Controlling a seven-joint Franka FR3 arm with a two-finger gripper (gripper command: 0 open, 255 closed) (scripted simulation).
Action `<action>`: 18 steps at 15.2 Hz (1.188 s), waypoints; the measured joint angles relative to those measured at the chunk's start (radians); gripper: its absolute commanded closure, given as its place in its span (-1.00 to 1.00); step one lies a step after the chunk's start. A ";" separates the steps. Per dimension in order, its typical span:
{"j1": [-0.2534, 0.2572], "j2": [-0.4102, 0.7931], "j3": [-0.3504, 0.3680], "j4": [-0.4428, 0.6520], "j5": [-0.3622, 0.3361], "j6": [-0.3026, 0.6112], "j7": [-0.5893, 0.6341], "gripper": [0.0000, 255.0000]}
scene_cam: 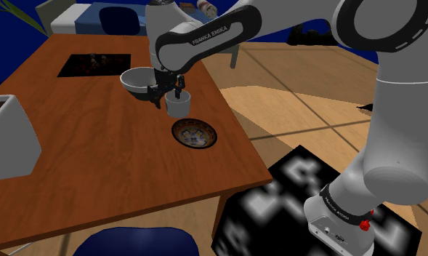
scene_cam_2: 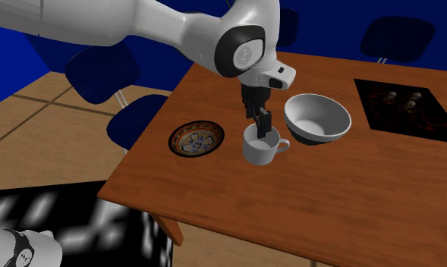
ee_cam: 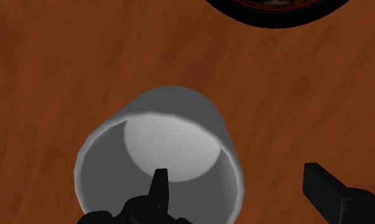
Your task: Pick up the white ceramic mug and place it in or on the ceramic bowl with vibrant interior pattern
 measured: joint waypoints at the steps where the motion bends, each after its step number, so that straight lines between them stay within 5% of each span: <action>1: 0.000 0.000 0.000 0.000 0.000 0.000 0.000 -1.00; 2: 0.000 0.000 0.000 0.000 0.000 0.000 0.000 1.00; 18: -0.003 -0.026 0.007 0.029 0.014 -0.052 -0.013 1.00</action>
